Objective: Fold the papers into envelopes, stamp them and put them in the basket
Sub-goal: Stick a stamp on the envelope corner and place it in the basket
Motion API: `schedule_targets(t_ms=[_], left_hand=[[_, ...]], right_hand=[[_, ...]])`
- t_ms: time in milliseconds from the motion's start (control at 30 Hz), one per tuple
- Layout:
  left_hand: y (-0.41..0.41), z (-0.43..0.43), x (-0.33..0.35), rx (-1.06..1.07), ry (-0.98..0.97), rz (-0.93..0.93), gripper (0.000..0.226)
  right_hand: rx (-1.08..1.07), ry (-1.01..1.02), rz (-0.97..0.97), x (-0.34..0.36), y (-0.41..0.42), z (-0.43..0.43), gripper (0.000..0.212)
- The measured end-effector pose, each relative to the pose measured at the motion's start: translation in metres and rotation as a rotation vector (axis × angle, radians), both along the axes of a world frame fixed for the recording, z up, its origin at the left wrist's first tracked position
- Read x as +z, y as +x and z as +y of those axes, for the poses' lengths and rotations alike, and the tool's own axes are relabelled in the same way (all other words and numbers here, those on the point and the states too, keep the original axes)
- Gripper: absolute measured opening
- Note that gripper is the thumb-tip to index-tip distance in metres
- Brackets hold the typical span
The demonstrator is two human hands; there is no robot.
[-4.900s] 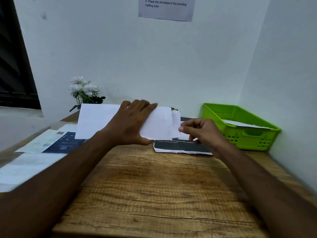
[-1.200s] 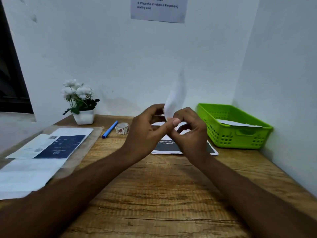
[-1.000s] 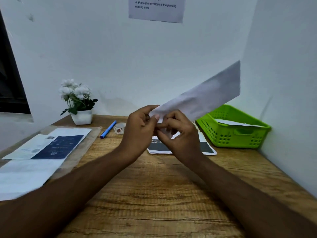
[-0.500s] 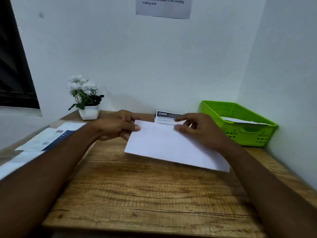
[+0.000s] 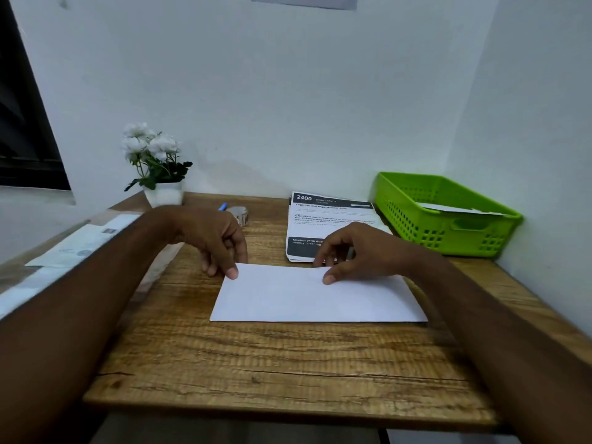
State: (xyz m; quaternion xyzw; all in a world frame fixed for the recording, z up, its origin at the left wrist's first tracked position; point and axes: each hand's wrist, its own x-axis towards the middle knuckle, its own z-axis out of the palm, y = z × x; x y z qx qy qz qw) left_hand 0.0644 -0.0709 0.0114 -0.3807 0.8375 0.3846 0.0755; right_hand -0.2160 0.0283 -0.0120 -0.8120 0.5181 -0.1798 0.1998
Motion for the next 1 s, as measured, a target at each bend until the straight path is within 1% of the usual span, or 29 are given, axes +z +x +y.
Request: schedule_targets(t_ms=[67,133,200,267,300,333,367,400,467,533,567,600,667,767,800,833,900,1000], left_hand=[[0.000,0.002,0.000,0.031,-0.069,-0.014,0.034],[0.000,-0.002,-0.003,0.084,-0.237,0.050,0.030],[-0.002,-0.012,-0.012,0.175,-0.543,0.204,0.021],[-0.001,-0.025,-0.024,0.290,-0.860,0.348,0.012],[0.000,-0.032,-0.030,0.329,-0.968,0.374,0.014],[0.001,-0.039,-0.036,0.347,-1.043,0.367,0.020],[0.001,-0.045,-0.041,0.350,-1.085,0.317,0.030],[0.000,-0.050,-0.044,0.349,-1.097,0.252,0.040],[-0.004,-0.054,-0.048,0.373,-1.061,0.118,0.055],[-0.009,-0.054,-0.051,0.403,-1.002,0.033,0.063],[-0.011,-0.054,-0.053,0.405,-0.972,0.024,0.065],[-0.012,-0.055,-0.054,0.398,-0.933,0.041,0.066],[-0.014,-0.056,-0.054,0.390,-0.891,0.083,0.059],[-0.015,-0.052,-0.052,0.390,-1.016,0.063,0.050],[-0.017,-0.049,-0.051,0.382,-1.035,0.114,0.049],[-0.017,-0.045,-0.049,0.368,-1.002,0.207,0.048],[-0.018,-0.036,-0.044,0.308,-0.839,0.427,0.049],[-0.022,-0.020,-0.033,0.184,-0.624,0.604,0.055]], right_hand=[[0.002,-0.021,-0.009,0.000,0.000,0.000,0.024],[-0.007,-0.100,-0.026,0.001,0.000,-0.001,0.022],[-0.015,-0.174,-0.071,0.002,0.000,-0.001,0.018],[-0.013,-0.194,-0.094,0.001,0.001,-0.002,0.016],[-0.013,-0.187,-0.085,0.000,0.002,-0.002,0.016],[-0.010,-0.172,-0.071,-0.001,0.002,-0.002,0.016],[-0.004,-0.157,-0.058,-0.002,0.003,-0.003,0.015],[0.000,-0.146,-0.046,-0.004,0.004,-0.003,0.015],[-0.007,-0.134,-0.035,-0.005,0.005,-0.003,0.016],[-0.008,-0.126,-0.037,-0.005,0.007,-0.004,0.016],[-0.006,-0.120,-0.040,-0.005,0.008,-0.003,0.016],[-0.001,-0.112,-0.043,-0.004,0.009,-0.003,0.016],[0.010,-0.101,-0.045,-0.005,0.011,-0.002,0.015],[0.007,-0.105,-0.049,-0.006,0.013,-0.002,0.015],[-0.004,-0.116,-0.049,-0.007,0.013,-0.003,0.015],[-0.018,-0.135,-0.049,-0.008,0.013,-0.003,0.014],[-0.054,-0.185,-0.082,-0.010,0.013,-0.004,0.013],[-0.117,-0.269,-0.202,-0.012,0.016,-0.008,0.012]])
